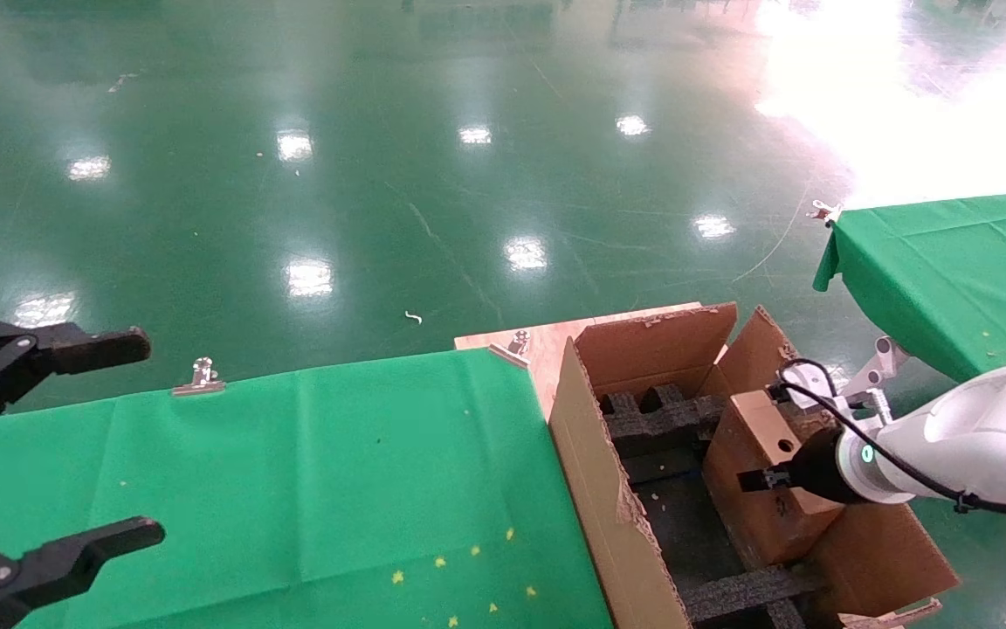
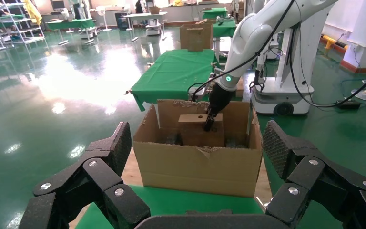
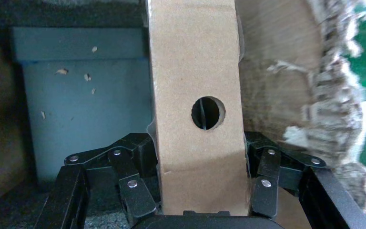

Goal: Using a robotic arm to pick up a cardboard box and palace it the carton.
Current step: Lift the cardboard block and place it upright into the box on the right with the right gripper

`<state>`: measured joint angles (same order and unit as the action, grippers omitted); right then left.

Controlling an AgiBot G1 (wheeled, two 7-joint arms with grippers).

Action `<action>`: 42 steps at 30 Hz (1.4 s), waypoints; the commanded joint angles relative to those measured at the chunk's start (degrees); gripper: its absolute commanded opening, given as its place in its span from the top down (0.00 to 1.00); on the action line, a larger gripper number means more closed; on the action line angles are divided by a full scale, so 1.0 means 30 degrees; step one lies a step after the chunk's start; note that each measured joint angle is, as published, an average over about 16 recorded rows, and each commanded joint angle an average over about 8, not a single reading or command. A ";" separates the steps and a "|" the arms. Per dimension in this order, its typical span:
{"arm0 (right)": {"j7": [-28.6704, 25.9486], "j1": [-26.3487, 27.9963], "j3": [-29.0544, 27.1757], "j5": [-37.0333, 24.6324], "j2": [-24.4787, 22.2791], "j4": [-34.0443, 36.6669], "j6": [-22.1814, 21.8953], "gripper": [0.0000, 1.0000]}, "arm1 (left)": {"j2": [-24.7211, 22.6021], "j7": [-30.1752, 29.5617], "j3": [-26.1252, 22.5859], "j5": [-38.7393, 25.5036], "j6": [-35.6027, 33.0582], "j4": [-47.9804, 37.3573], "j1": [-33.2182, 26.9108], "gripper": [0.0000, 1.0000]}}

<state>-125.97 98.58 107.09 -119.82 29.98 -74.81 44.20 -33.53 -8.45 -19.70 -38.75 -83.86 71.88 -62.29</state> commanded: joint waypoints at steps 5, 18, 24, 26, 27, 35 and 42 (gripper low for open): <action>0.0114 -0.0454 0.0128 0.0248 0.0238 0.0489 -0.0330 1.00 | 0.0000 0.0000 -0.0001 0.0001 0.0000 0.0000 0.0000 0.00; 0.1382 -0.1340 0.0351 0.1695 0.1009 0.2332 -0.1012 1.00 | 0.0001 0.0001 -0.0003 0.0002 0.0001 0.0000 -0.0001 0.00; 0.2094 -0.1633 0.0392 0.2467 0.1304 0.3057 -0.1188 0.57 | 0.0002 0.0002 -0.0003 0.0003 0.0003 -0.0002 0.0000 0.00; 0.2257 -0.1683 0.0386 0.2675 0.1363 0.3224 -0.1219 0.32 | 0.0002 0.0002 -0.0003 0.0003 0.0004 -0.0003 0.0001 0.00; 0.2314 -0.1699 0.0382 0.2756 0.1383 0.3279 -0.1229 0.20 | 0.0002 0.0002 -0.0002 0.0004 0.0005 -0.0004 0.0002 0.00; 0.2328 -0.1710 0.0373 0.2841 0.1395 0.3308 -0.1233 0.00 | 0.0003 0.0002 -0.0002 0.0004 0.0007 -0.0005 0.0003 0.00; 0.2286 -0.1503 0.0310 0.2742 0.1348 0.3295 -0.1169 0.00 | 0.0003 0.0003 -0.0003 0.0005 0.0007 -0.0007 0.0003 0.00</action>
<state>-119.16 94.18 107.99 -111.68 33.96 -65.04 40.72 -33.52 -8.44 -19.71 -38.74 -83.84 71.86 -62.28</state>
